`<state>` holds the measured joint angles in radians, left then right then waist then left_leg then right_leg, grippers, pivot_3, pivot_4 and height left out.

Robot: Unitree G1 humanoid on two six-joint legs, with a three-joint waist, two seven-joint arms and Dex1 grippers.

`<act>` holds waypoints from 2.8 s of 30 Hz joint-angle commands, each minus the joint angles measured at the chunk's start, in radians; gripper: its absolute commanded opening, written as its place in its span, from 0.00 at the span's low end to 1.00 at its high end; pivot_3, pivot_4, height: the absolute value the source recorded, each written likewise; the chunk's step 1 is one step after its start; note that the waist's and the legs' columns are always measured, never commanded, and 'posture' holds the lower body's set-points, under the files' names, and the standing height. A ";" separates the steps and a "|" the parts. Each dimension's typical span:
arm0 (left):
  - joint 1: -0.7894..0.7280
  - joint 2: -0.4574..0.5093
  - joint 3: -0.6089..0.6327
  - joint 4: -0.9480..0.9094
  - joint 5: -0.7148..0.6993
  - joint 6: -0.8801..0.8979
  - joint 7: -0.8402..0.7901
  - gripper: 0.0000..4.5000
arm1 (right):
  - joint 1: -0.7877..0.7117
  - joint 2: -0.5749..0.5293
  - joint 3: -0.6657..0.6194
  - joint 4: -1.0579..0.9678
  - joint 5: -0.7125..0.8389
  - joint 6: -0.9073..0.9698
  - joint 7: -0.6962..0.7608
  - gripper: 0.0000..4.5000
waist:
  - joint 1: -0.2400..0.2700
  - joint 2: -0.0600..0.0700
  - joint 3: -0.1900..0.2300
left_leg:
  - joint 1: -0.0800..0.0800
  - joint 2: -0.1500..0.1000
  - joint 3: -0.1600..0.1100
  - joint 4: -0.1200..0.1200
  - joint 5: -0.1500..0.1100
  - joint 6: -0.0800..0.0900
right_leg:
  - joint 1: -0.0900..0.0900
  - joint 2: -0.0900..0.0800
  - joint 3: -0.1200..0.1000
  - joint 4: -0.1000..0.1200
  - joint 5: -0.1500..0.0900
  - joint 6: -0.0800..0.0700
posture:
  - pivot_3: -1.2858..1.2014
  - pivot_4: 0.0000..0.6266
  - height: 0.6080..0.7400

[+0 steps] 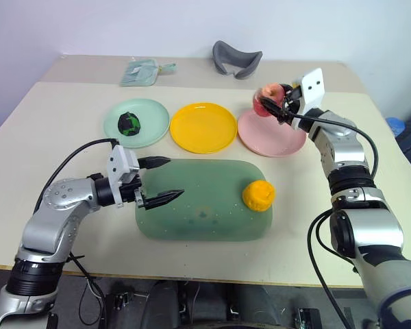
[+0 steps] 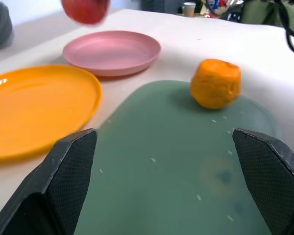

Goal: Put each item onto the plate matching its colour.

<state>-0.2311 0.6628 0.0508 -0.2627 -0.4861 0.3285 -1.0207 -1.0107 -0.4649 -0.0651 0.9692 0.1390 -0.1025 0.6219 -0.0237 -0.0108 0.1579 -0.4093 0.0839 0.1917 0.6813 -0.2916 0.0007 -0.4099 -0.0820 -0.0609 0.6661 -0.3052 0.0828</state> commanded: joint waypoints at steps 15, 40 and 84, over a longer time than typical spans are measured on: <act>-0.006 -0.042 -0.040 0.002 0.035 -0.040 0.025 1.00 | -0.044 -0.061 -0.096 0.046 0.079 -0.047 0.235 0.99 | -0.014 0.004 0.002 | 0.000 0.000 -0.002 -0.001 0.000 0.000 | 0.000 0.000 0.001 0.000 0.000 0.000 | 0.52 0.24 1.00; 0.002 0.127 -0.007 -0.041 -0.118 -0.025 -0.275 1.00 | 0.883 -0.223 -0.065 -1.235 0.358 0.542 0.347 0.99 | 0.012 0.003 0.002 | 0.001 0.000 -0.004 0.001 0.000 0.001 | 0.002 0.000 0.001 -0.001 0.000 0.000 | 0.52 0.24 1.00; 0.037 -0.246 0.072 -0.098 0.072 0.061 0.543 1.00 | 0.078 0.295 0.082 -0.048 0.013 -0.099 0.031 0.63 | 0.003 0.003 0.002 | 0.001 0.000 -0.002 0.001 0.000 0.000 | 0.001 0.001 0.001 0.001 0.000 0.000 | 0.52 0.24 1.00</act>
<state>-0.2041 0.4153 0.1042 -0.3027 -0.4043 0.3878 -0.4823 -0.8882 -0.1820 0.0445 0.8508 0.1607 -0.1410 0.6678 -0.0211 -0.0076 0.1599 -0.4084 0.0842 0.1892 0.6821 -0.2916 0.0009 -0.4091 -0.0815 -0.0595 0.6668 -0.3049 0.0829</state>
